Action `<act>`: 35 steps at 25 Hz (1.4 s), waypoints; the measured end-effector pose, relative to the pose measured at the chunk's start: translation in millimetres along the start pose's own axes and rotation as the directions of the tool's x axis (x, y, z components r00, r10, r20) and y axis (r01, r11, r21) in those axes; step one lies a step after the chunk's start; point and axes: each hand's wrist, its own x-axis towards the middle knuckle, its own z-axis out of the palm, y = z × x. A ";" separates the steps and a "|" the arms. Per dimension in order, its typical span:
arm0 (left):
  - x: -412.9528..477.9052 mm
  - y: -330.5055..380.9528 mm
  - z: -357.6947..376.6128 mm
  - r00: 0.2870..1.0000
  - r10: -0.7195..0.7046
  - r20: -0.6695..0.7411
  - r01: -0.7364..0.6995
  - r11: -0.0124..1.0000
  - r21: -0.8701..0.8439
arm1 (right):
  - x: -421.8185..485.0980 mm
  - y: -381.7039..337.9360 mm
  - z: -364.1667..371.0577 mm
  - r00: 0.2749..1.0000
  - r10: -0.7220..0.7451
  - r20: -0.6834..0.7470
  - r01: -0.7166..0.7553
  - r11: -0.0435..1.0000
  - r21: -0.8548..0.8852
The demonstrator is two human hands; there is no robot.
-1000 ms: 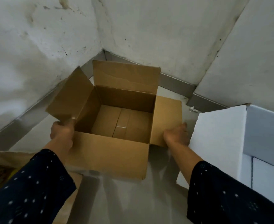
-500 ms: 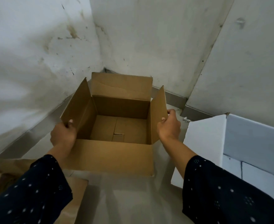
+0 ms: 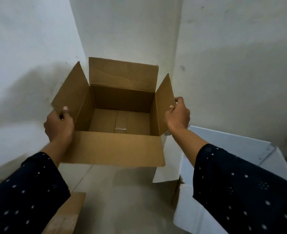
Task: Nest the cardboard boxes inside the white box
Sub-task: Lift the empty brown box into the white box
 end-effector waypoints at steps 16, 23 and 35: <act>-232.6 180.6 69.7 0.923 0.131 0.361 -0.080 0.985 -0.152 | 11.5 102.0 -349.3 0.951 0.016 -0.309 -0.095 0.966 -0.242; -263.9 126.9 120.0 0.837 0.043 0.545 -0.029 0.999 -0.033 | 6.4 186.6 -338.8 0.955 0.164 -0.248 -0.235 0.927 -0.293; -259.5 55.2 200.9 0.587 0.188 0.787 -0.511 0.840 0.180 | 20.9 301.5 -251.6 0.926 0.331 -0.180 -0.377 0.825 -0.422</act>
